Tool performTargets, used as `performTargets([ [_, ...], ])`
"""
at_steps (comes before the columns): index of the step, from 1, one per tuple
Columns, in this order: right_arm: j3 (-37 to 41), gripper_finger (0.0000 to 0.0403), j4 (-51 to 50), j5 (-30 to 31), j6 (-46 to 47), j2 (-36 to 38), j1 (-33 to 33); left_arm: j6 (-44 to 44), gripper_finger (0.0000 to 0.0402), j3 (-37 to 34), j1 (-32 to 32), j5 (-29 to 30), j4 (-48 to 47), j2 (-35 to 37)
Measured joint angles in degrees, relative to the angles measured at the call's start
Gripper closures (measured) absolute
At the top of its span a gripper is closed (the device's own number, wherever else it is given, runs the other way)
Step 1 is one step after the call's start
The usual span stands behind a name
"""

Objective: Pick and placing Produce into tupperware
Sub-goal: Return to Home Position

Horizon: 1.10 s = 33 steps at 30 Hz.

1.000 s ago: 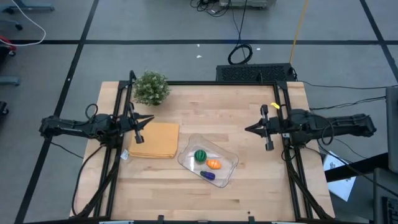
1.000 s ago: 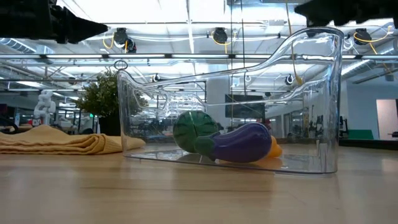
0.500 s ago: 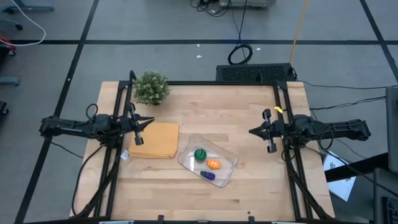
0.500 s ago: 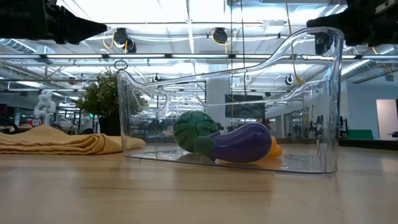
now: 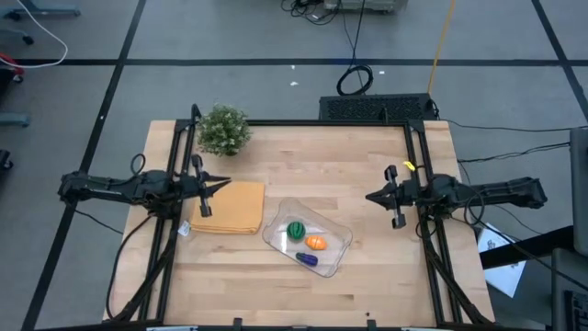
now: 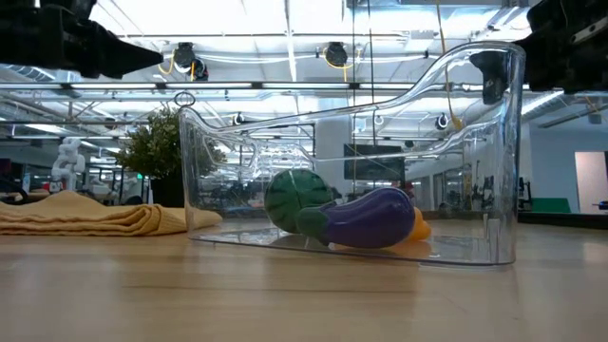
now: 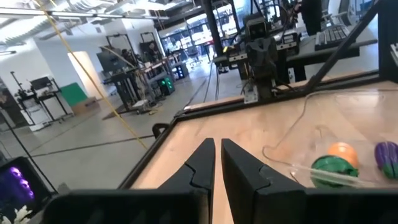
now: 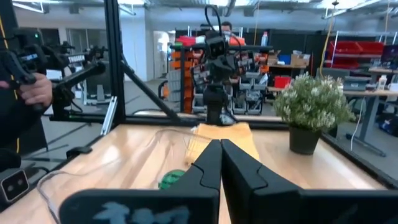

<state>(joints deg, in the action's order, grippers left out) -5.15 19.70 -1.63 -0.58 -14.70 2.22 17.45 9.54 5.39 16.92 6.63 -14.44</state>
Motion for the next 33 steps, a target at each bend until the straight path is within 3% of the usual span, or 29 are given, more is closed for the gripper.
performTargets([
  [33, 1.75, 0.0403, -2.09, 0.11, 0.58, -0.02, -5.29, -3.32, 0.0369, -0.02, 0.0, 3.13, -9.6, 0.0],
])
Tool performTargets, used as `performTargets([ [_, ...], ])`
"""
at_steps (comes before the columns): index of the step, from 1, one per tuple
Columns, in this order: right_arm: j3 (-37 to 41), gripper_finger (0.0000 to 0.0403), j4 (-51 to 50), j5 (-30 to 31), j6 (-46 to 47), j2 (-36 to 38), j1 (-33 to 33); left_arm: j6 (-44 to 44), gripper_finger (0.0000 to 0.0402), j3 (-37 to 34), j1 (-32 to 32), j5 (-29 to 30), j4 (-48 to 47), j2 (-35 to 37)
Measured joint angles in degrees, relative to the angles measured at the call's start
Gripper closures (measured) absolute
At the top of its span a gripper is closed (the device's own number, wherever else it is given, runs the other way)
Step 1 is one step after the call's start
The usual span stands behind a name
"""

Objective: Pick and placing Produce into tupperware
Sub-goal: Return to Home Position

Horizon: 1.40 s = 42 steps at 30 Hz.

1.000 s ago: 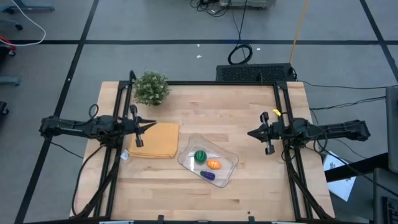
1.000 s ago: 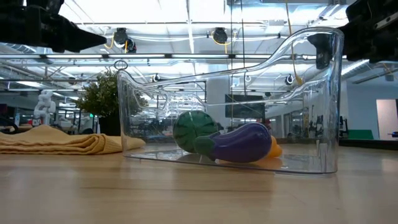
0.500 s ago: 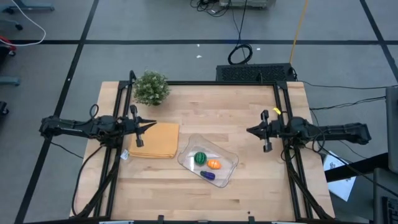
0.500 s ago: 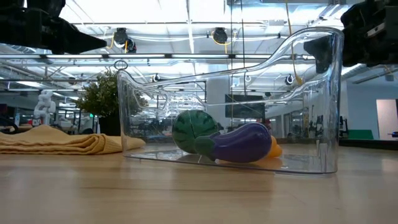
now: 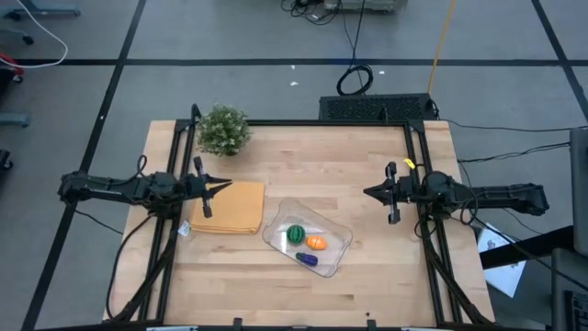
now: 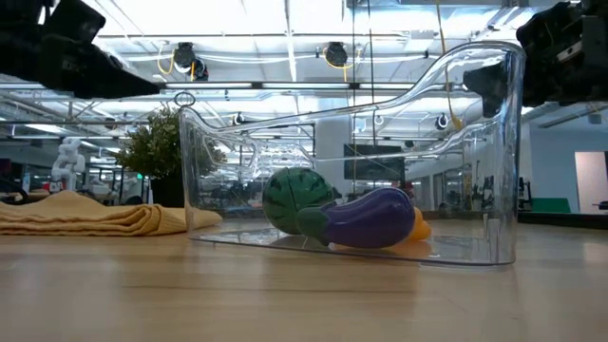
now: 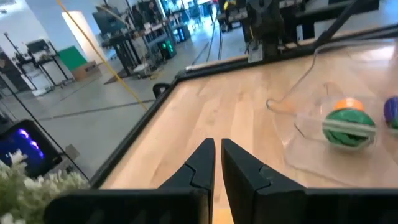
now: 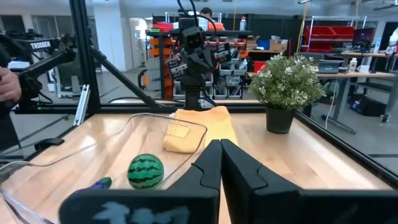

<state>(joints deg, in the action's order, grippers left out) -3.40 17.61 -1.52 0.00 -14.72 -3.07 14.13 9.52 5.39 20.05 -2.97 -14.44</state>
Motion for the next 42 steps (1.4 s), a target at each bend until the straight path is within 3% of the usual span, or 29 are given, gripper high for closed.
performTargets([
  [10, 0.02, 0.0403, 0.02, -0.02, 0.38, 0.0, 0.0, -0.59, 0.0369, -0.02, 0.02, -5.29, -1.18, -0.02],
  [42, 0.07, 0.0403, 1.39, -0.02, -0.3, 0.0, 0.0, -2.06, 0.0369, -0.03, 0.02, -5.0, -1.5, -0.02],
])
